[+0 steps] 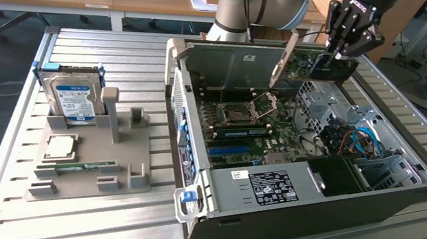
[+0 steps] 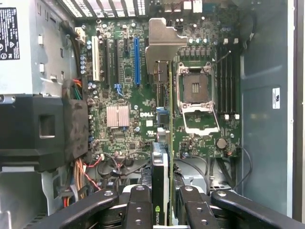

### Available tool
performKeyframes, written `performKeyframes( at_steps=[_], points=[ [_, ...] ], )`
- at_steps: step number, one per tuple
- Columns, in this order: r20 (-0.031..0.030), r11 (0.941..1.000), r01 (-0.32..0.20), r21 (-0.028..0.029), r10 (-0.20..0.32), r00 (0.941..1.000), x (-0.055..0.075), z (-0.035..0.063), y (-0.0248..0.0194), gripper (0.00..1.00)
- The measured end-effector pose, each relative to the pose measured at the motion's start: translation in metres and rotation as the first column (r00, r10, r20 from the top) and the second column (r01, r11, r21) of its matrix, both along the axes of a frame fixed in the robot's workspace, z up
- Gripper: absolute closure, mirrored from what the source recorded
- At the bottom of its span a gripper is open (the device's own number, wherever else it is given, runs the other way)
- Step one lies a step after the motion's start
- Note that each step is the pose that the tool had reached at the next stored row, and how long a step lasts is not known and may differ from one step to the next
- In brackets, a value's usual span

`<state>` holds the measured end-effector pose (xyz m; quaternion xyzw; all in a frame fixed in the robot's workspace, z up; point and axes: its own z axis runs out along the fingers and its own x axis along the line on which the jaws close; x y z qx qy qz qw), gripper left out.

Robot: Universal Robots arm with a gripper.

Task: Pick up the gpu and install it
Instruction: 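Insert the gpu into the slot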

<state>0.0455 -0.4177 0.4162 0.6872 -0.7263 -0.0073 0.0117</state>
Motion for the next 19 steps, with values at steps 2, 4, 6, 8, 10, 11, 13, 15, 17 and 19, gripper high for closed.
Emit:
performKeyframes(
  at_steps=[2,4,6,8,10,11,13,15,17,19],
  points=[
    [0.0006,1.0,0.002,0.0,-0.002,1.0,-0.003,-0.0011,0.0,0.73],
    [0.0008,1.0,0.003,-0.0001,-0.003,1.0,-0.004,-0.0014,0.0,0.73],
    [0.0007,1.0,0.003,-0.0002,-0.003,1.0,-0.004,-0.0014,0.0,0.73],
    [0.0008,1.0,0.003,-0.0001,-0.003,1.0,-0.004,-0.0014,0.0,0.73],
    [0.0016,1.0,0.003,0.0003,-0.003,1.0,-0.006,-0.0021,0.0,0.73],
    [0.0027,1.0,0.003,0.0003,-0.003,1.0,-0.007,-0.0027,0.0,0.73],
    [0.0059,1.0,0.003,0.0005,-0.003,1.0,-0.009,-0.0043,0.0,0.73],
    [0.0096,1.0,0.003,0.001,-0.003,1.0,-0.012,-0.0054,0.0,0.73],
    [0.0122,1.0,0.003,0.0012,-0.003,0.9999,-0.013,-0.0061,0.0,0.73],
    [0.0139,1.0,0.003,0.001,-0.003,0.9999,-0.015,-0.0065,0.0,0.73]
  ],
)
